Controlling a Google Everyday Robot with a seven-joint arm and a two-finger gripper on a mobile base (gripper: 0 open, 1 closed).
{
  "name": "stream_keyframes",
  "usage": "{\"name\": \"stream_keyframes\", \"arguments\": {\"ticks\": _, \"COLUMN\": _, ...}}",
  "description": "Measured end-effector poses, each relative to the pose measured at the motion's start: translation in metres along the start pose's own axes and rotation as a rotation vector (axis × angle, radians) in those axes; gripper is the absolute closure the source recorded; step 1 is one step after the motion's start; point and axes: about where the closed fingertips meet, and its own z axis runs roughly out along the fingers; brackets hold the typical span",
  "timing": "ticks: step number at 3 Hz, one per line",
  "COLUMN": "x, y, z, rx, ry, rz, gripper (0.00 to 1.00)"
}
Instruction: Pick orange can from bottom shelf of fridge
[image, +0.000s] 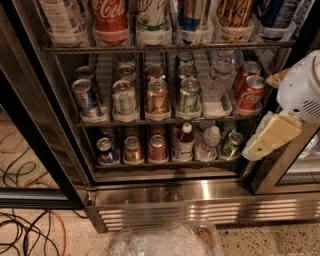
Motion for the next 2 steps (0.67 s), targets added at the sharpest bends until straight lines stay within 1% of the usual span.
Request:
{"name": "stream_keyframes", "arguments": {"ticks": 1, "x": -0.0044, "y": 0.0028, "z": 0.0251, "rx": 0.046, "ry": -0.071, "rz": 0.019, "gripper": 0.00}}
{"name": "stream_keyframes", "arguments": {"ticks": 2, "x": -0.0086, "y": -0.0040, "z": 0.0263, "rx": 0.078, "ry": -0.089, "rz": 0.020, "gripper": 0.00}}
